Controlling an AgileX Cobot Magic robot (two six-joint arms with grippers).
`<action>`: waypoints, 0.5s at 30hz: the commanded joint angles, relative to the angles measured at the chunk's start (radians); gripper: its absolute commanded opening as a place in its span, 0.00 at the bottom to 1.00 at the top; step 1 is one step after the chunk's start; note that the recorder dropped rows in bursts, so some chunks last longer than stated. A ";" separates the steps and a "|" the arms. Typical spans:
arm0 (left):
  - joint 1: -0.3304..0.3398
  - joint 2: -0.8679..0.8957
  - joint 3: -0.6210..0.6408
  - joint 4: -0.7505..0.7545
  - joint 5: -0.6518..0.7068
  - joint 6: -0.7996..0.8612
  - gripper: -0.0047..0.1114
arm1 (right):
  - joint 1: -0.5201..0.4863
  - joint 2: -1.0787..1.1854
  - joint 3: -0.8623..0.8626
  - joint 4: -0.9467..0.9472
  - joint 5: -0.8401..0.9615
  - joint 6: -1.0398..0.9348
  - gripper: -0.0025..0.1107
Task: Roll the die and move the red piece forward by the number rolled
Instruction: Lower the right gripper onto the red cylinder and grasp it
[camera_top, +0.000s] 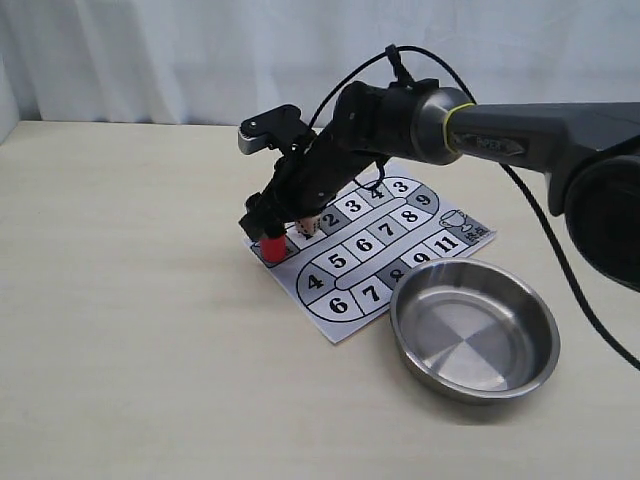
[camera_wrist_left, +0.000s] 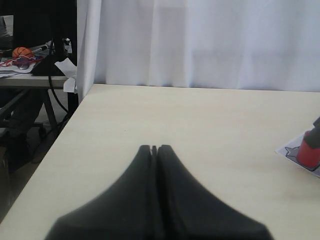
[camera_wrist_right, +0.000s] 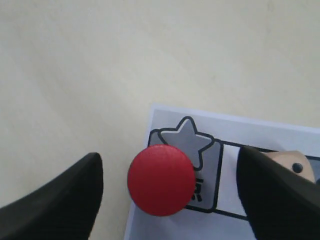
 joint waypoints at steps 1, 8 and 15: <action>0.000 0.000 0.002 -0.004 -0.013 -0.004 0.04 | 0.010 0.016 -0.003 -0.008 -0.023 -0.017 0.64; 0.000 0.000 0.002 -0.004 -0.013 -0.004 0.04 | 0.010 0.033 -0.003 0.003 -0.030 -0.032 0.64; 0.000 0.000 0.002 -0.004 -0.013 -0.004 0.04 | 0.010 0.031 -0.003 -0.001 -0.028 -0.032 0.24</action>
